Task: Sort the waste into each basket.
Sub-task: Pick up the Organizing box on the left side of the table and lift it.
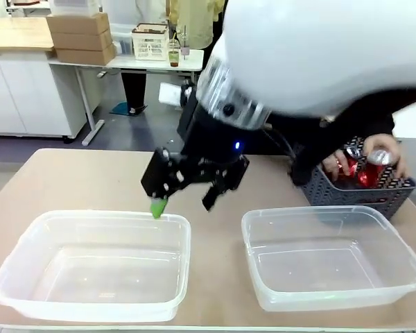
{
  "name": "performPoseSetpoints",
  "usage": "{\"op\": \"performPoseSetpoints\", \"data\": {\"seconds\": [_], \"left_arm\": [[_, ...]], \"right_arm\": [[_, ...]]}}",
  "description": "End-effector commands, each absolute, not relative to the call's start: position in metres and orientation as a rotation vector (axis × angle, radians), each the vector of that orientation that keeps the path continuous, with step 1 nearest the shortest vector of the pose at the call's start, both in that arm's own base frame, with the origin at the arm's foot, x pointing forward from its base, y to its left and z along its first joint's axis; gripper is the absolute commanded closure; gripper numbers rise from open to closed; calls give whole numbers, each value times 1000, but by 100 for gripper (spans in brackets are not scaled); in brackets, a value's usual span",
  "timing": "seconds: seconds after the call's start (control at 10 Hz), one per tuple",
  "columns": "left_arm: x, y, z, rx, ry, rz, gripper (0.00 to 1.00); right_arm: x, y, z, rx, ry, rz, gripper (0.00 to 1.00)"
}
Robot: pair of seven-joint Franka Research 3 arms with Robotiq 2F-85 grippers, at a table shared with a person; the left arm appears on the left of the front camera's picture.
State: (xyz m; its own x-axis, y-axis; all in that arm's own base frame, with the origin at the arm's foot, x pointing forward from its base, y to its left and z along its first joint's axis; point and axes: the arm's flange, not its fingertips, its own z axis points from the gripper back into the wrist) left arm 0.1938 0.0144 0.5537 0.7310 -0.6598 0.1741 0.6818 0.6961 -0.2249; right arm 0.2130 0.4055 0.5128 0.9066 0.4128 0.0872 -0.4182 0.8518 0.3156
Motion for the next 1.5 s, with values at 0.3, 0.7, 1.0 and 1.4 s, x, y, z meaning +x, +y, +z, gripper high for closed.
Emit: {"op": "performPoseSetpoints", "data": {"seconds": [0.3,0.7,1.0,1.4], "left_arm": [[220,-16,404,-435,-32,-544,0],[251,-5,458,-331,-37,-460,0],[244,-11,394,-213,-109,-290,0],[229,-22,337,-8,-92,-326,0]], "right_arm": [[252,434,414,57,-29,-46,0],[250,435,400,66,20,-31,0],[260,442,380,56,85,-124,0],[264,444,374,42,108,-160,0]]}}
